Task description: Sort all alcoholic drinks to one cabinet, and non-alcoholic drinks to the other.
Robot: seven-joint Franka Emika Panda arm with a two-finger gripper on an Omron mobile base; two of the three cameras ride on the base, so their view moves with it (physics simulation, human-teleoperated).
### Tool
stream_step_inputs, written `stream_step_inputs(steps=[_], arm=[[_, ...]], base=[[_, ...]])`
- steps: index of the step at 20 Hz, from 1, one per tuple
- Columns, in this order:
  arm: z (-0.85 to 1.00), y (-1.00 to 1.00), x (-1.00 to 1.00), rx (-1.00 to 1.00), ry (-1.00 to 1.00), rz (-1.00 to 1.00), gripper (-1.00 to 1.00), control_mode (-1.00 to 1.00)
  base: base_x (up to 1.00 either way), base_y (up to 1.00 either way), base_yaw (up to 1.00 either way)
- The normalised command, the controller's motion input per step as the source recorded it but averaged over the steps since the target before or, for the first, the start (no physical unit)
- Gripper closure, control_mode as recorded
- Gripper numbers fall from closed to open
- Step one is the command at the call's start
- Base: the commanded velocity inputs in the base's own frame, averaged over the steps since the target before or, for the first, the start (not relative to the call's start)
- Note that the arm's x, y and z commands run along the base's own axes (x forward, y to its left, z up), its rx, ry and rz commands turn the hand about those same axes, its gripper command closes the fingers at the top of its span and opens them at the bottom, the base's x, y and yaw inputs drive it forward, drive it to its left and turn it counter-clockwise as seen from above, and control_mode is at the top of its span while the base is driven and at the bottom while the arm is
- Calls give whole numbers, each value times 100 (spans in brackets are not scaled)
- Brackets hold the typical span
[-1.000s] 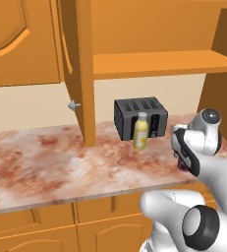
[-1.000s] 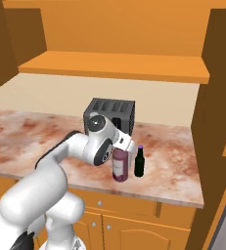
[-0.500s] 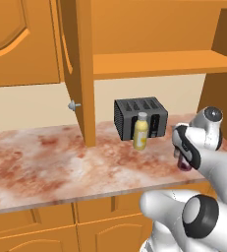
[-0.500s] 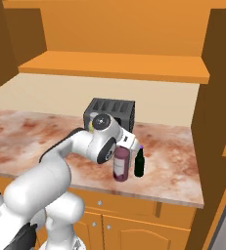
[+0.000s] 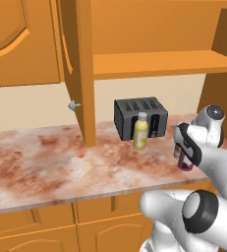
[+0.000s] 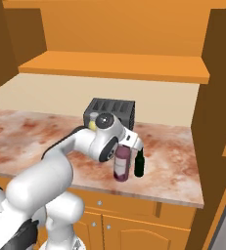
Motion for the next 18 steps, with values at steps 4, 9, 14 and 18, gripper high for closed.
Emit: stream_step_inputs(steps=[4,9,14,18], arm=[[55,13,-13,-2,-2,0,100,-100],[100,23,-26,-1,-6,0,100,-100],[100,22,-25,0,-11,1,100,-100],[100,24,-31,-1,-17,5,100,-100]], base=[[0,0,0],[0,0,0],[0,0,0],[0,0,0]])
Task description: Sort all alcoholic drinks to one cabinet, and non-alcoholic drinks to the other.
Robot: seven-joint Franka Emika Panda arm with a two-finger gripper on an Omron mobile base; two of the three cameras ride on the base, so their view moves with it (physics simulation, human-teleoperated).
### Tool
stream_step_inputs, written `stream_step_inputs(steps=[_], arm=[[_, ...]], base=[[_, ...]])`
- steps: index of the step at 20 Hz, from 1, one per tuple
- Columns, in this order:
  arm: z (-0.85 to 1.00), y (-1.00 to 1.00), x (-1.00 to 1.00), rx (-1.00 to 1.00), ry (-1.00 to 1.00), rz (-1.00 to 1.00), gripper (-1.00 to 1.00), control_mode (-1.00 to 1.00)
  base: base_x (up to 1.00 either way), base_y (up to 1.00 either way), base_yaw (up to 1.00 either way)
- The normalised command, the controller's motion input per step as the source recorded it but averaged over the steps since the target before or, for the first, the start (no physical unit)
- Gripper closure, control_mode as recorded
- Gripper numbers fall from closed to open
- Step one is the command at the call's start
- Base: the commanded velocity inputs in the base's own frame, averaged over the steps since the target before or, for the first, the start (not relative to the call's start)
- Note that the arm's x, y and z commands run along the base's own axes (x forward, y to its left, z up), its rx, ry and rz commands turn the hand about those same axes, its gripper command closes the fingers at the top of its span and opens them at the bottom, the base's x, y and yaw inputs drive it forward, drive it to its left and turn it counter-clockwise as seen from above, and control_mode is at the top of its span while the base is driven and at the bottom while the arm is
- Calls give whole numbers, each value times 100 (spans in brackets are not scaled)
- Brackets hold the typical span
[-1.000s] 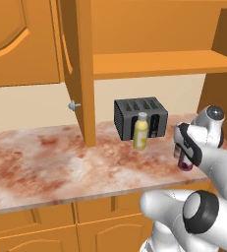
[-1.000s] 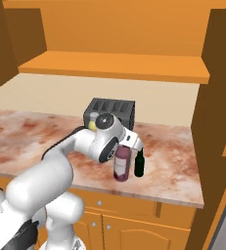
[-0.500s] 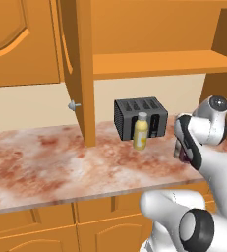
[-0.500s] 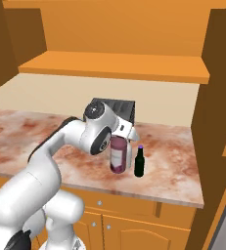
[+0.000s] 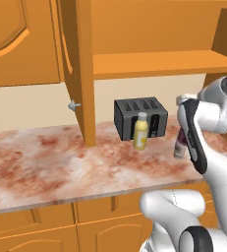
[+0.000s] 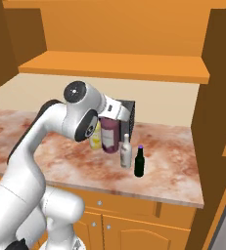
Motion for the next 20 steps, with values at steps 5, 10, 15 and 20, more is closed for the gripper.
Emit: stream_step_inputs(steps=[5,10,15,20], arm=[[100,32,-25,-4,-17,3,100,-100],[96,49,-43,-6,-20,7,100,-100],[93,28,-42,0,-14,2,100,-100],[80,16,-14,0,-13,3,100,-100]], base=[[0,0,0],[0,0,0],[0,0,0],[0,0,0]])
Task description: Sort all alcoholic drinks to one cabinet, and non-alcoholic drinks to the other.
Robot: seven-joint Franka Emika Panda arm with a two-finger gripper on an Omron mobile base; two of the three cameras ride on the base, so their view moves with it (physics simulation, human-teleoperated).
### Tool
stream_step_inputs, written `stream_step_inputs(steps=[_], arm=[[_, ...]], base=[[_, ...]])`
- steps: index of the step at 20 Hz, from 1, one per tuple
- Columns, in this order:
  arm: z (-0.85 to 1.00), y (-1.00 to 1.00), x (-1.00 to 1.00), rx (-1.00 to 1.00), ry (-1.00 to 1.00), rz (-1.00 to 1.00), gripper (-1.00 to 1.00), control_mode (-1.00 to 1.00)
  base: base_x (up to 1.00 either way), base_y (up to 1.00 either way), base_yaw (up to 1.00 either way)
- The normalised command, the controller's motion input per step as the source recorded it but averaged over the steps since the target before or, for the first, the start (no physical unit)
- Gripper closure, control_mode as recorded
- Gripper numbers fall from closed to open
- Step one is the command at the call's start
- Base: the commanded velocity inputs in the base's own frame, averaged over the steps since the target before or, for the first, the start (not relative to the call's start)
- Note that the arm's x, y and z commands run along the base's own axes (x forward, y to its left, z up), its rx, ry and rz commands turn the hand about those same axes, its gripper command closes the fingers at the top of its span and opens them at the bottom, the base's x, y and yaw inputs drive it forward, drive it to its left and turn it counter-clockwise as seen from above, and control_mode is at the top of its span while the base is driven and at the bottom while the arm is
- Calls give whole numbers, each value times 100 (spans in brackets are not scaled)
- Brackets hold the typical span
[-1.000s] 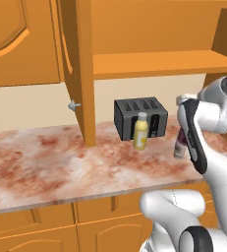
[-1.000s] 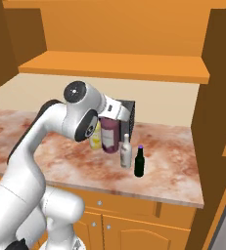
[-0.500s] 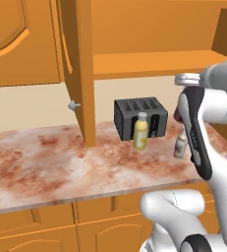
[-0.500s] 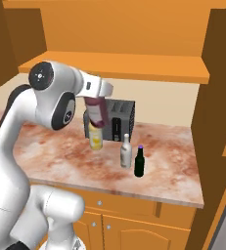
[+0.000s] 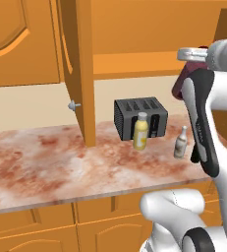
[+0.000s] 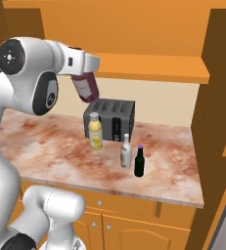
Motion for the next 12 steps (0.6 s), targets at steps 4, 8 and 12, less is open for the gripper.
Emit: stream_step_inputs(steps=[4,8,12], arm=[[48,6,22,-2,-17,6,100,-100],[7,0,58,-1,-11,7,100,-100],[10,0,62,-1,-10,6,100,-100]], base=[[0,0,0],[0,0,0],[0,0,0]])
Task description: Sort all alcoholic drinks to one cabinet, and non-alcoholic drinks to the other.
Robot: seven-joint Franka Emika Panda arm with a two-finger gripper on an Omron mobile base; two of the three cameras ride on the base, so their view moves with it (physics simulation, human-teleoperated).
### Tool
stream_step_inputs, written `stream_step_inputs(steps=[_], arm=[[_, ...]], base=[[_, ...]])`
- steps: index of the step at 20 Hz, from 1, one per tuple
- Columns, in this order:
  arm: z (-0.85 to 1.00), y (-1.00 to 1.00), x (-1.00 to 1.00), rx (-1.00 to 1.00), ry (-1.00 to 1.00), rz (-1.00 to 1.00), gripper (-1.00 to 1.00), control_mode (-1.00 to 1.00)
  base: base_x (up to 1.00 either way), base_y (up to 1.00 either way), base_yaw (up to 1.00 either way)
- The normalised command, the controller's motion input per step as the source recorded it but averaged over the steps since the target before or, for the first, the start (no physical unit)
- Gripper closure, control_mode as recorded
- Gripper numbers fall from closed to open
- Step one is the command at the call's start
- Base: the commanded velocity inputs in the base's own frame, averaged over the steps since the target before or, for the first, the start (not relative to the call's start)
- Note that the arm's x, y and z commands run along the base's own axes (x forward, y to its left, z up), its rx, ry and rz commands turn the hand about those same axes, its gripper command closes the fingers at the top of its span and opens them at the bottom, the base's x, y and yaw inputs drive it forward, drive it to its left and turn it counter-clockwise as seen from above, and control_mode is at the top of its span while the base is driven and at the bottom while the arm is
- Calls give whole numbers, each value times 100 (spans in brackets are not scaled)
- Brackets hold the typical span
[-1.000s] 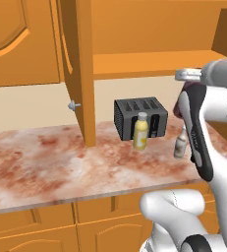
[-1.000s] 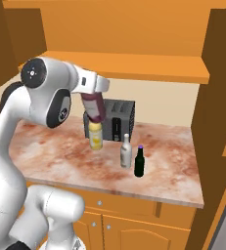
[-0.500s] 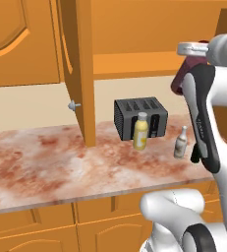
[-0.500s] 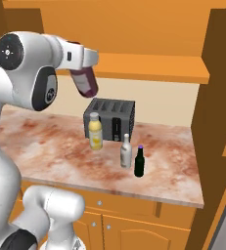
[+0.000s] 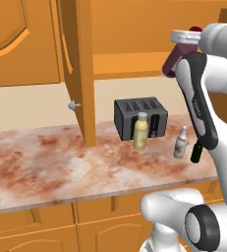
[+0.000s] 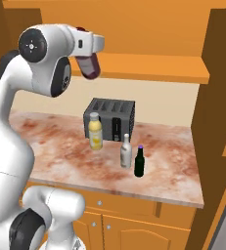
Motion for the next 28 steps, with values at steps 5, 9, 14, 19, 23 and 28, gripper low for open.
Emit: stream_step_inputs(steps=[5,9,14,19,23,28], arm=[[2,0,63,0,-2,2,100,-100],[-1,0,44,0,0,0,100,-100],[0,0,33,0,0,0,100,-100],[-9,0,29,0,0,1,100,-100],[-15,0,31,0,0,2,100,-100],[-3,0,33,-1,0,1,100,-100]], base=[[0,0,0],[0,0,0],[0,0,0],[0,0,0],[0,0,0],[0,0,0]])
